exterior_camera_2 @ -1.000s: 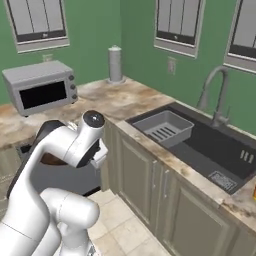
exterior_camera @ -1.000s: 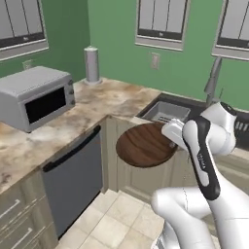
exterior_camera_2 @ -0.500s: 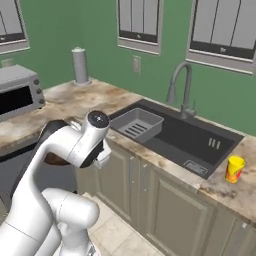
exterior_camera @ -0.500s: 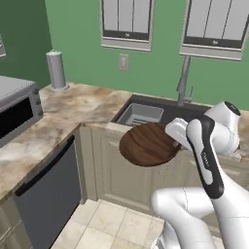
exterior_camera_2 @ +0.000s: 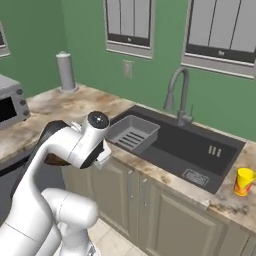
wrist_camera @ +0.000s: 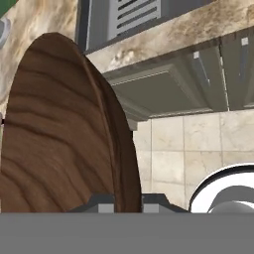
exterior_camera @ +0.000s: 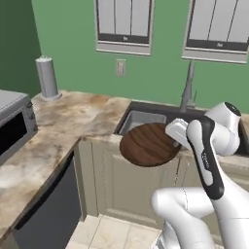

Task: Pick the cup and bowl from the counter and place them on the counter next to the sink.

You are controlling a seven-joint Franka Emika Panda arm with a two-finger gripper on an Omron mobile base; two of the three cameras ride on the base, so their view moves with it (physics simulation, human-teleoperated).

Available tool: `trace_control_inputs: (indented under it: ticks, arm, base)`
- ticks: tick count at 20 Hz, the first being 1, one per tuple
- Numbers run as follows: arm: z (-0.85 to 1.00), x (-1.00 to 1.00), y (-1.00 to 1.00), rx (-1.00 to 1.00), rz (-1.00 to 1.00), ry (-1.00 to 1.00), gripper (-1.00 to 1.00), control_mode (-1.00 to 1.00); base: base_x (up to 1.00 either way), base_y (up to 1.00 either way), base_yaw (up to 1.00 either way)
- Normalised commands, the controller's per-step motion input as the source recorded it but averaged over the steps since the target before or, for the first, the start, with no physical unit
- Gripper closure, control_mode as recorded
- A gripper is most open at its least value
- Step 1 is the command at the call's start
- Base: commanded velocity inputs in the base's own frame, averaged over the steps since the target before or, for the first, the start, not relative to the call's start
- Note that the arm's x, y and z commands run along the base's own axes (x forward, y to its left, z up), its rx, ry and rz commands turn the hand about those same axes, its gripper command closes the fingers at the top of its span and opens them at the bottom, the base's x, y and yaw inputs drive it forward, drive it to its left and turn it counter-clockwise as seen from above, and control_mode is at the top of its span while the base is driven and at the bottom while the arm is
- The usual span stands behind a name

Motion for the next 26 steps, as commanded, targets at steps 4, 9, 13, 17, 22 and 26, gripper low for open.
trace_control_inputs:
  ticks: [4,9,13,17,22,26]
  arm:
    - [0.00,0.00,0.00,0.00,0.00,0.00,1.00,1.00]
    - [0.00,0.00,0.00,0.00,0.00,0.00,1.00,1.00]
    - [0.00,0.00,0.00,0.00,0.00,0.00,1.00,1.00]
    - [0.00,0.00,0.00,0.00,0.00,0.00,1.00,1.00]
    - [0.00,0.00,0.00,0.00,0.00,0.00,1.00,1.00]
    - [0.00,0.00,0.00,0.00,0.00,0.00,1.00,1.00]
  base:
    - [0.77,0.16,-0.23]
    - [0.83,0.20,-0.27]
    - [0.69,0.10,-0.29]
    - [0.40,0.22,-0.31]
    - [0.25,0.29,-0.32]
    - [0.11,0.41,-0.31]
